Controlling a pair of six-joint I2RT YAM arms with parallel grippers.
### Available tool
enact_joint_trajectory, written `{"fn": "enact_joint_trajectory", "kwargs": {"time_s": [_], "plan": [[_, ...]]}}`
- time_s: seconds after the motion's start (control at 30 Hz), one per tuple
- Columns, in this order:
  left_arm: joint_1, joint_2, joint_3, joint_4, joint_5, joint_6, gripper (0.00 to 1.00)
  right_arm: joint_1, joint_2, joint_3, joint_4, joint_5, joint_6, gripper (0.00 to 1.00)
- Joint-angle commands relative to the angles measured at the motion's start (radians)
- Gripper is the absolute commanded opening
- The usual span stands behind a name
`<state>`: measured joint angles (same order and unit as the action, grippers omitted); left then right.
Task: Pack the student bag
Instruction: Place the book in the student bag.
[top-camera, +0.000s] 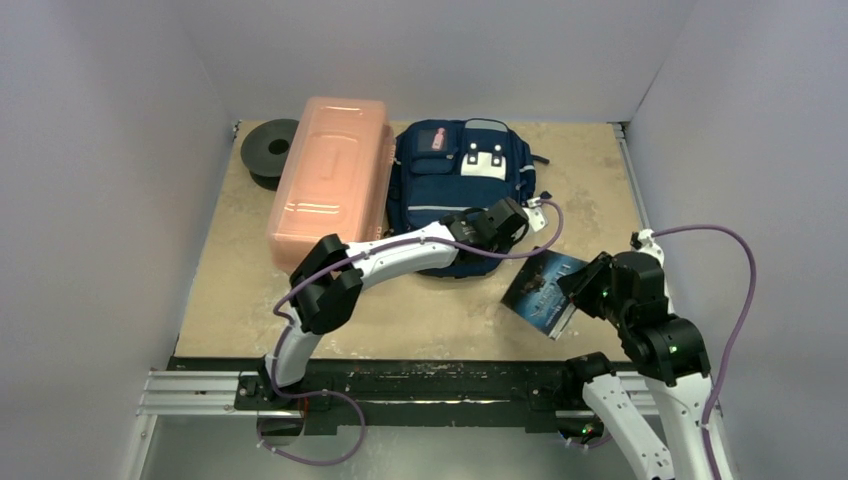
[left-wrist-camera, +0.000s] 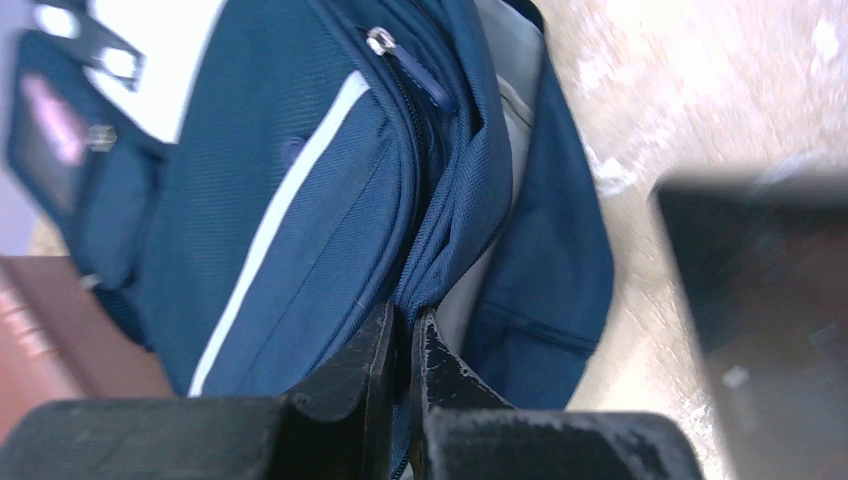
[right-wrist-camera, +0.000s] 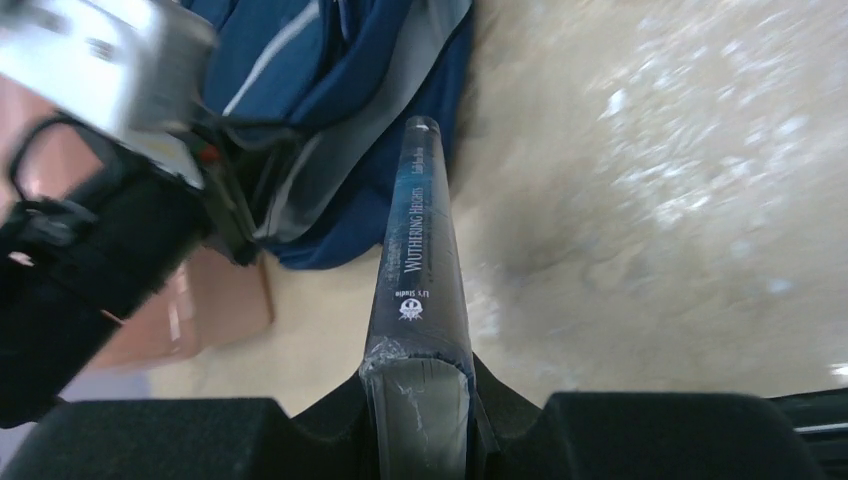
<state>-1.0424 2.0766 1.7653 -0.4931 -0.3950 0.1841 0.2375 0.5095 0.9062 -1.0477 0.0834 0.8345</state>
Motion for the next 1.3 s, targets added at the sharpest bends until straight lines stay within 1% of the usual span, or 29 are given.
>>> {"fn": "enact_joint_trajectory", "kwargs": {"time_s": [0.0, 0.07, 0.13, 0.2, 0.3, 0.33, 0.4, 0.43, 0.5, 0.53, 0.63, 0.67, 0.73, 0.83, 0.93, 1.03, 1.1, 1.17, 1.27], "plan": [[0.036, -0.213, 0.091, 0.076, -0.102, -0.042, 0.0, 0.004, -0.024, -0.086, 0.329, -0.267, 0.264, 0.0], [0.036, -0.226, 0.112, 0.084, -0.124, -0.016, 0.0, 0.005, -0.017, -0.127, 0.404, -0.308, 0.323, 0.0], [0.035, -0.229, 0.124, 0.093, -0.129, 0.03, 0.0, 0.005, -0.026, -0.169, 0.493, -0.306, 0.402, 0.0], [0.035, -0.238, 0.131, 0.094, -0.113, 0.046, 0.0, 0.004, -0.039, -0.223, 0.587, -0.272, 0.47, 0.0], [0.033, -0.255, 0.139, 0.089, -0.054, 0.06, 0.0, 0.003, -0.027, -0.313, 0.778, -0.291, 0.603, 0.0], [0.032, -0.251, 0.152, 0.079, -0.041, 0.073, 0.0, -0.005, -0.012, -0.328, 0.816, -0.309, 0.624, 0.0], [0.031, -0.243, 0.181, 0.056, -0.022, 0.085, 0.0, -0.054, 0.009, -0.268, 0.773, -0.315, 0.581, 0.0], [0.031, -0.243, 0.18, 0.061, -0.009, 0.099, 0.0, -0.072, 0.025, -0.221, 0.725, -0.306, 0.549, 0.0], [0.031, -0.249, 0.178, 0.081, 0.01, 0.112, 0.0, -0.088, 0.055, -0.158, 0.659, -0.25, 0.517, 0.0], [0.031, -0.249, 0.183, 0.087, 0.017, 0.115, 0.0, -0.09, 0.064, -0.167, 0.671, -0.242, 0.537, 0.0], [0.02, -0.233, 0.229, 0.072, 0.051, 0.135, 0.0, -0.089, 0.113, -0.255, 0.815, -0.289, 0.631, 0.0], [0.011, -0.222, 0.244, 0.071, 0.052, 0.159, 0.0, -0.089, 0.139, -0.269, 0.843, -0.285, 0.632, 0.0], [-0.003, -0.201, 0.283, 0.062, 0.062, 0.187, 0.0, -0.089, 0.167, -0.281, 0.894, -0.22, 0.616, 0.0], [-0.012, -0.171, 0.347, 0.032, 0.124, 0.187, 0.0, -0.093, 0.167, -0.368, 1.104, -0.151, 0.644, 0.0], [-0.027, -0.137, 0.422, 0.006, 0.188, 0.215, 0.0, -0.093, 0.22, -0.432, 1.213, -0.088, 0.627, 0.0], [-0.044, -0.109, 0.466, -0.011, 0.219, 0.266, 0.0, -0.092, 0.257, -0.604, 1.52, -0.006, 0.635, 0.0], [-0.054, -0.103, 0.468, -0.005, 0.26, 0.3, 0.0, -0.087, 0.317, -0.667, 1.678, 0.046, 0.627, 0.0], [-0.065, -0.094, 0.468, 0.011, 0.269, 0.324, 0.0, -0.034, 0.411, -0.705, 1.883, 0.114, 0.621, 0.0], [-0.068, -0.078, 0.483, 0.027, 0.255, 0.314, 0.0, 0.138, 0.585, -0.652, 2.013, 0.327, 0.55, 0.0]]}}
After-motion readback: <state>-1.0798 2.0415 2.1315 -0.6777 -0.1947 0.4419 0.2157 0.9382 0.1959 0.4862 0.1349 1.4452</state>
